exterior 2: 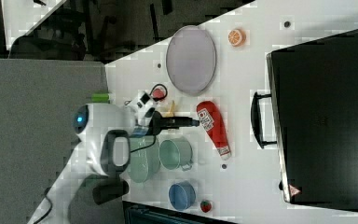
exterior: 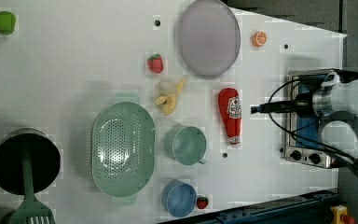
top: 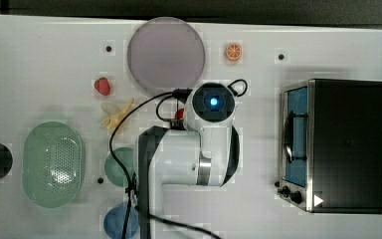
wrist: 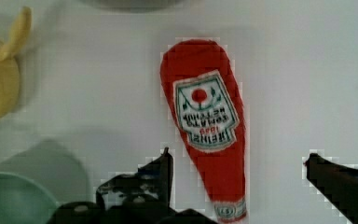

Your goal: Pick Ketchup from the table and place it in strainer.

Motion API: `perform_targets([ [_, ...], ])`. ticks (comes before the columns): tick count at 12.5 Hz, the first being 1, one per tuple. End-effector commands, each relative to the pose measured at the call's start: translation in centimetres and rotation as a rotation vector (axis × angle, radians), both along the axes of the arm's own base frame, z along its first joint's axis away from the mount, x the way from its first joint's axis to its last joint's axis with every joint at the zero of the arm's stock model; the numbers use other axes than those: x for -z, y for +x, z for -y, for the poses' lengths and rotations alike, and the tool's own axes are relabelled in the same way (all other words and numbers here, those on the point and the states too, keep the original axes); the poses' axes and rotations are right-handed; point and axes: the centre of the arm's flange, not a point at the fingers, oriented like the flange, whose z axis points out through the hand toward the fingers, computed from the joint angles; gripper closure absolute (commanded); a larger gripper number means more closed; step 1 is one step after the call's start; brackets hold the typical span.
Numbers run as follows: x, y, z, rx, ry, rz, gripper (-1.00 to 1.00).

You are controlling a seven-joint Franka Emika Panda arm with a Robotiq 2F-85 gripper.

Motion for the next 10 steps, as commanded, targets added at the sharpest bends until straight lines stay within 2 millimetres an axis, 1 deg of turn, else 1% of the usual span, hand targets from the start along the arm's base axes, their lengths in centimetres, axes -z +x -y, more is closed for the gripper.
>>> perform_targets([
  [1, 1.7, 0.1, -1.7, -0.158, -0.003, 0.092, -1.0],
  [3, 4.8, -0.4, -1.9, -0.166, -0.003, 0.101, -1.0],
  [6, 8.9, -1.4, -1.6, -0.156, 0.002, 0.093, -1.0],
  [9, 11.8, -1.8, -1.6, -0.152, 0.005, 0.114, -1.0],
  [10, 12.4, -1.9, -1.7, -0.152, 0.006, 0.119, -0.93],
])
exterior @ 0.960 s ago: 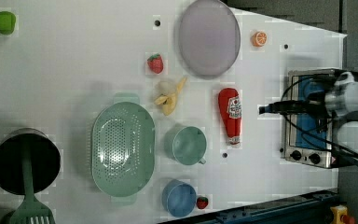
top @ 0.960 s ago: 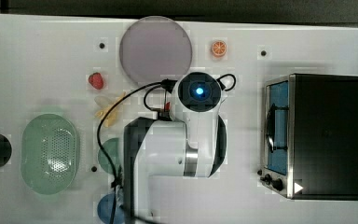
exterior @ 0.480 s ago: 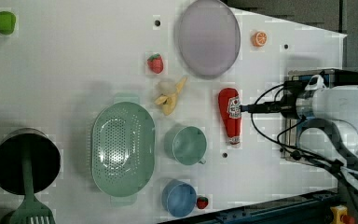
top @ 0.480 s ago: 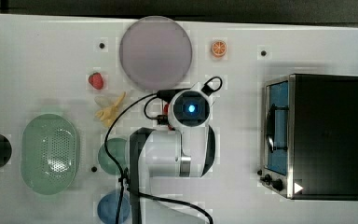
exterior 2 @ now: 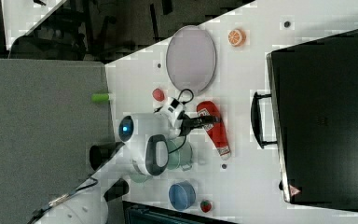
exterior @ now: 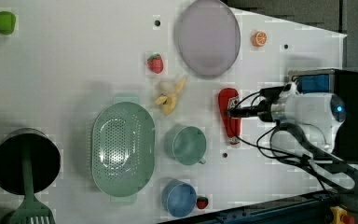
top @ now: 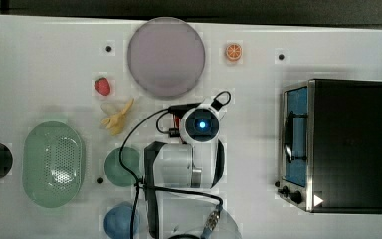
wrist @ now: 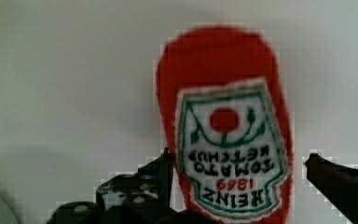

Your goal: Pick Ketchup from the table and place it in strainer.

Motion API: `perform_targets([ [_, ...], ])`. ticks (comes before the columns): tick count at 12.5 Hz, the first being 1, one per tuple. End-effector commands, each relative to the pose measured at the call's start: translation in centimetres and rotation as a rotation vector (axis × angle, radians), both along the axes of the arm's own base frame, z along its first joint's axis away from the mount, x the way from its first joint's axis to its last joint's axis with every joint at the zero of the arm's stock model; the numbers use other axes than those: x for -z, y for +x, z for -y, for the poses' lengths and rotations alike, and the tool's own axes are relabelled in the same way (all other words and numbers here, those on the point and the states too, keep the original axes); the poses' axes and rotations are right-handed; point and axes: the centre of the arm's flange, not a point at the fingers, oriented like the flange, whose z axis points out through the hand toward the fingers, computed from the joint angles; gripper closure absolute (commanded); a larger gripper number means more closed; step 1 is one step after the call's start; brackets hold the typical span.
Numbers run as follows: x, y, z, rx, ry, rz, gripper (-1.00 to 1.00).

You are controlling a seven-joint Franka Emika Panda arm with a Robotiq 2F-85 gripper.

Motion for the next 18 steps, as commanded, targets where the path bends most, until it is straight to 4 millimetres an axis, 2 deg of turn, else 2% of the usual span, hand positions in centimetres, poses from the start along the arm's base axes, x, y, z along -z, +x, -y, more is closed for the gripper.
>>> perform_targets([
  [1, -0.1, 0.4, -0.9, -0.054, 0.005, 0.044, -0.69],
  [3, -0.6, 0.6, -0.9, -0.051, 0.004, 0.059, -0.21],
  [5, -2.8, 1.3, -0.8, -0.04, 0.0, 0.094, -0.16],
  [7, -6.7, 1.8, -0.7, -0.037, -0.008, 0.122, -0.16],
  [10, -14.5, 1.6, -1.6, -0.058, -0.019, 0.098, -0.16],
  [12, -19.9, 1.0, -3.3, -0.054, -0.029, 0.042, -0.16],
  [14, -24.1, 0.3, -5.5, -0.012, -0.043, -0.007, -0.16],
  [16, -27.1, 0.3, -9.0, -0.013, -0.051, 0.019, -0.16],
  [18, -28.5, 0.2, -13.2, -0.002, -0.052, 0.052, -0.16],
])
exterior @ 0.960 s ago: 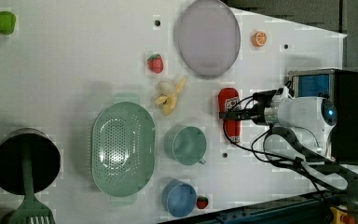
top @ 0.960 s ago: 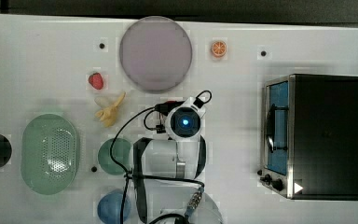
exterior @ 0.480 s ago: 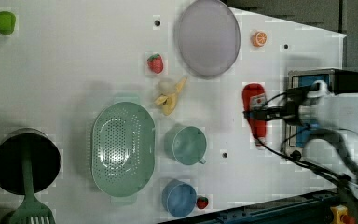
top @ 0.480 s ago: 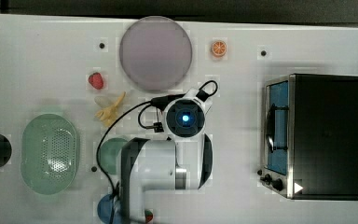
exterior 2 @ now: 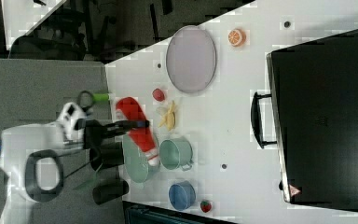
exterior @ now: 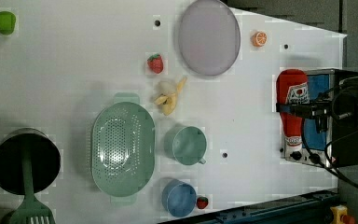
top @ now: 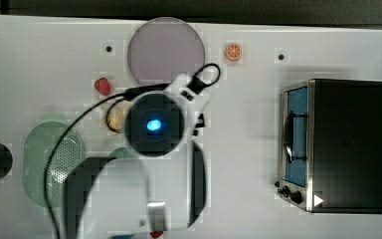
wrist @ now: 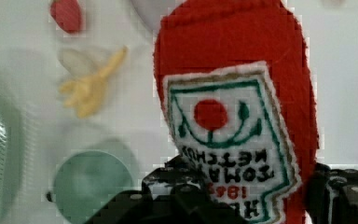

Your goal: Pick Ketchup from the table and place it in strainer.

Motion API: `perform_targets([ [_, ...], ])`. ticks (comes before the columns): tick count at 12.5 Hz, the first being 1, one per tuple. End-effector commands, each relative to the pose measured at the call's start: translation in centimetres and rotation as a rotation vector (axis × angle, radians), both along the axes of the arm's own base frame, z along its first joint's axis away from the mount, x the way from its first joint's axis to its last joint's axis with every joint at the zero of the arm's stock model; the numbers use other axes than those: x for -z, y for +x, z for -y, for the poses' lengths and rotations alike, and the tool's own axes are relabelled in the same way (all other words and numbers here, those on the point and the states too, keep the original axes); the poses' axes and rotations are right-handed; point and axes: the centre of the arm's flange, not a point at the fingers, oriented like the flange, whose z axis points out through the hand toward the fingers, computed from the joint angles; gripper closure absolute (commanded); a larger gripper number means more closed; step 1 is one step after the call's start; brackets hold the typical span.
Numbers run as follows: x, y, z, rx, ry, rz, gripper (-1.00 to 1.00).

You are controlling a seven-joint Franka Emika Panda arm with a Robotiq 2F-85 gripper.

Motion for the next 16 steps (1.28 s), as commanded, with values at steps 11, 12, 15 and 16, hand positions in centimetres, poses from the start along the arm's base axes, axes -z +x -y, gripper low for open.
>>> perform_targets([
  [11, 8.8, -7.6, -29.1, 0.309, 0.153, -0.06, -0.16],
  [12, 10.1, -8.1, -30.4, 0.333, 0.171, -0.077, -0.16],
  [15, 14.2, -8.1, -32.1, 0.31, 0.203, -0.071, -0.16],
  [16, 15.6, -7.9, -32.1, 0.314, 0.21, -0.079, -0.16],
])
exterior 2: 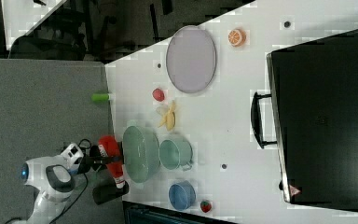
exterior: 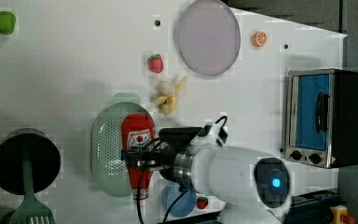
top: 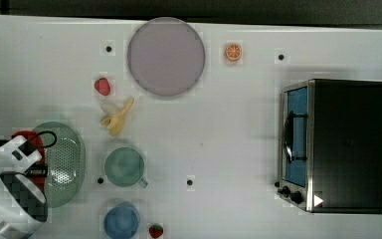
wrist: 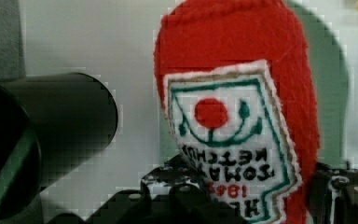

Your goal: Pick Ketchup from the table and place it in strainer.

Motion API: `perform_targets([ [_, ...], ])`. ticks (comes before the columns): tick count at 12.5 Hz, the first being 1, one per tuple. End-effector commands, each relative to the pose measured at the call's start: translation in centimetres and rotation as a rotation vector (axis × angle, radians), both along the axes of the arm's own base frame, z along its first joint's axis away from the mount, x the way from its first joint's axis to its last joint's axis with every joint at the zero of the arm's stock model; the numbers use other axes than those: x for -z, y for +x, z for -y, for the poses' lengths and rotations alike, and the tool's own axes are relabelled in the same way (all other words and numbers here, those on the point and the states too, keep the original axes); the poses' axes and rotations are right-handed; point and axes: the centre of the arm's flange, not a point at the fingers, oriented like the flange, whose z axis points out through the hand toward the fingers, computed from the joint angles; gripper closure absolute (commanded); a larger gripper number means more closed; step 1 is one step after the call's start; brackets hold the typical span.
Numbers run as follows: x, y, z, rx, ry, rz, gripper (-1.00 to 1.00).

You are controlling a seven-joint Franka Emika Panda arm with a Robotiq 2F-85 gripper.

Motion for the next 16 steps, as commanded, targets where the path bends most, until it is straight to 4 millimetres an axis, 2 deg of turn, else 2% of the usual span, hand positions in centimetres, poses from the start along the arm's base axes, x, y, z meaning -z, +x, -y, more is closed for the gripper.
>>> perform_targets([
  [1, 2.3, 2.9, 1.5, 0.155, 0.026, -0.003, -0.16],
  [2, 3.1, 3.0, 1.5, 0.169, 0.037, -0.014, -0.24],
  [3, 3.8, 3.0, 1.6, 0.172, 0.034, -0.029, -0.45],
  [5, 4.1, 3.4, 1.9, 0.182, 0.038, -0.028, -0.89],
  [6, 3.7, 3.5, 1.9, 0.184, 0.04, -0.02, -1.0],
  [7, 2.9, 3.7, 2.0, 0.188, 0.04, -0.005, -1.0],
  [9, 0.0, 4.6, 3.0, 0.231, 0.037, 0.041, -1.0],
  [11, -3.5, 5.8, 5.3, 0.263, -0.026, 0.067, -1.0],
  [14, -9.5, 8.0, 10.9, 0.362, -0.16, 0.048, -1.0],
  [16, -14.1, 10.1, 15.3, 0.486, -0.151, 0.026, -1.0],
])
